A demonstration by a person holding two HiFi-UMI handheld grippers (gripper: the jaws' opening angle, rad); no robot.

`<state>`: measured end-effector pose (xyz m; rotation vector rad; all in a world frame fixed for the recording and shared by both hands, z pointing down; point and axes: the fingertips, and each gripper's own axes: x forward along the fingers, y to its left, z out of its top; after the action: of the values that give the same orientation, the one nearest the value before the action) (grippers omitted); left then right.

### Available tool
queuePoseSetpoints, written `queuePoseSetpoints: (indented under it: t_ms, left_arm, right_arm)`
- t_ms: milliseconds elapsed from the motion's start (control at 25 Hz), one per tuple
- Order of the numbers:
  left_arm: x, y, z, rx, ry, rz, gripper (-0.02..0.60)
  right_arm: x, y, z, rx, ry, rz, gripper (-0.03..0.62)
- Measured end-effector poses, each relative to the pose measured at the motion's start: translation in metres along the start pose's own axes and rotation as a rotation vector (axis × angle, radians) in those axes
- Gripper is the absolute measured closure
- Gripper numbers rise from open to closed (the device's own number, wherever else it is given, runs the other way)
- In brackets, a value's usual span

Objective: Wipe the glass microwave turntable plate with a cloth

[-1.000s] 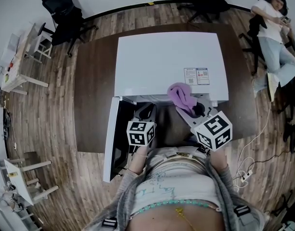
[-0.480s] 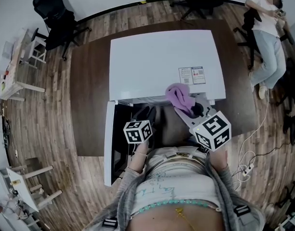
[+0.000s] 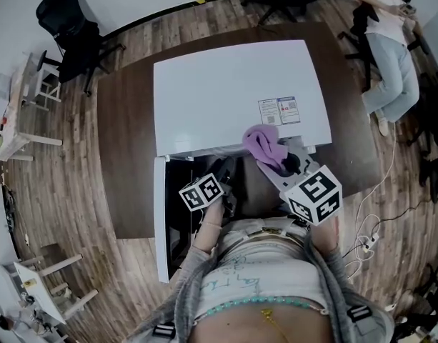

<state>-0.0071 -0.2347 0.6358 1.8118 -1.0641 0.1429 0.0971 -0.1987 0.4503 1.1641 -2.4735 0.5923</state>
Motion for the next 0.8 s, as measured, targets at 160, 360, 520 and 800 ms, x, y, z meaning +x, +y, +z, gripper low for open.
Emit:
queuePoseSetpoints:
  t_ms: [160,360,520,800]
  left_arm:
    - [0.01,-0.003,-0.011,-0.114,0.034,-0.07,0.38]
    - [0.02,0.0,-0.012,-0.156,0.039,-0.084,0.38]
    - [0.028,-0.003,-0.01,-0.242,0.033,-0.113,0.38]
    - [0.038,-0.005,-0.001,-0.442,0.002,-0.183,0.38]
  right_arm:
    - [-0.001,0.0,-0.001,0.006,0.007,-0.008,0.474]
    - [0.001,-0.001,-0.002,0.006,0.009,-0.012,0.473]
    - [0.001,-0.002,-0.001,0.013,0.009,-0.014,0.473]
    - [0.002,-0.003,-0.001,0.021,0.007,-0.016,0.473]
